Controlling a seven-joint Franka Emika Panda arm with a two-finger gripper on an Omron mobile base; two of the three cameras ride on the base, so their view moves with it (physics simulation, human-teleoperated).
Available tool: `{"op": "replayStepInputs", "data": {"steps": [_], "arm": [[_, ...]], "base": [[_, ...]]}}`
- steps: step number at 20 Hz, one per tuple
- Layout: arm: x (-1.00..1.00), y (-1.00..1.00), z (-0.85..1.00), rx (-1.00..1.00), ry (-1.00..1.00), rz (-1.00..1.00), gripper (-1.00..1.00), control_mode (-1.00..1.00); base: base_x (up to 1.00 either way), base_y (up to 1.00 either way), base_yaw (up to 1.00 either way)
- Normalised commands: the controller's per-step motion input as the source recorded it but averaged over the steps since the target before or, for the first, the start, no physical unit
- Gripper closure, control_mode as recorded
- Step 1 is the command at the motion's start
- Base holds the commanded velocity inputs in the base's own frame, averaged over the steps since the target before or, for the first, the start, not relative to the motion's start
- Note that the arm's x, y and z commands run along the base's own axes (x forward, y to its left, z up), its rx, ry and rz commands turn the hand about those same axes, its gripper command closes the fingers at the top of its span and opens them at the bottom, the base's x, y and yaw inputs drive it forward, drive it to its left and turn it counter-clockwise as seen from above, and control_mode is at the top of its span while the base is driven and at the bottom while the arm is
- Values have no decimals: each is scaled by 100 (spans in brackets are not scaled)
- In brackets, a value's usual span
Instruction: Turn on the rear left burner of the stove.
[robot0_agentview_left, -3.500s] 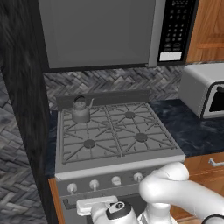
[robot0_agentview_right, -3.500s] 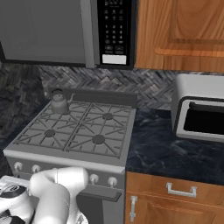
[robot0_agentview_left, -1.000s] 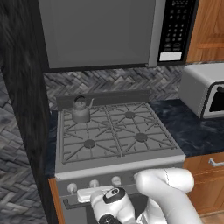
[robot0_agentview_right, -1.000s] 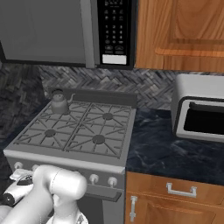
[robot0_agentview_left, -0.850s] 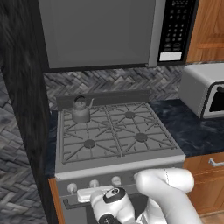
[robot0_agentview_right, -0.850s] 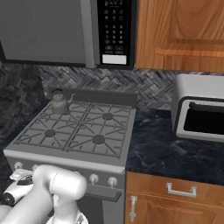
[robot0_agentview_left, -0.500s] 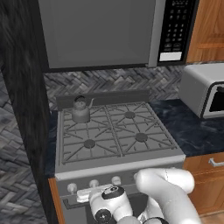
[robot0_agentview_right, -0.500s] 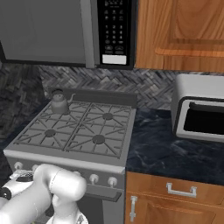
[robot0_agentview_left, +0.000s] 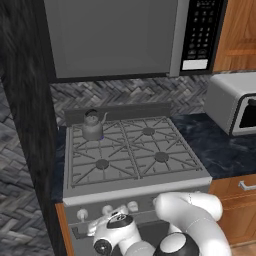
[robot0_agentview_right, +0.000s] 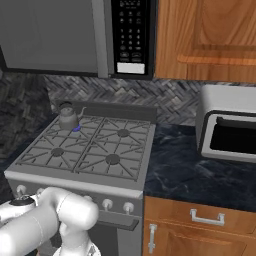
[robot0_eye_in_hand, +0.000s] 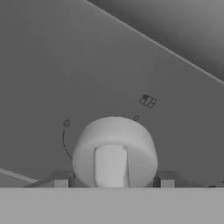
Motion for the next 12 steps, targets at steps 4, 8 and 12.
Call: {"op": "replayStepInputs", "data": {"steps": [4, 8, 12], "arm": [[0, 9, -4, -53, 0, 0, 100, -100], [0, 2, -8, -45, 0, 0, 100, -100], [0, 0, -8, -36, -1, 3, 100, -100]], "base": [[0, 0, 0], [0, 0, 0], [0, 0, 0]]}}
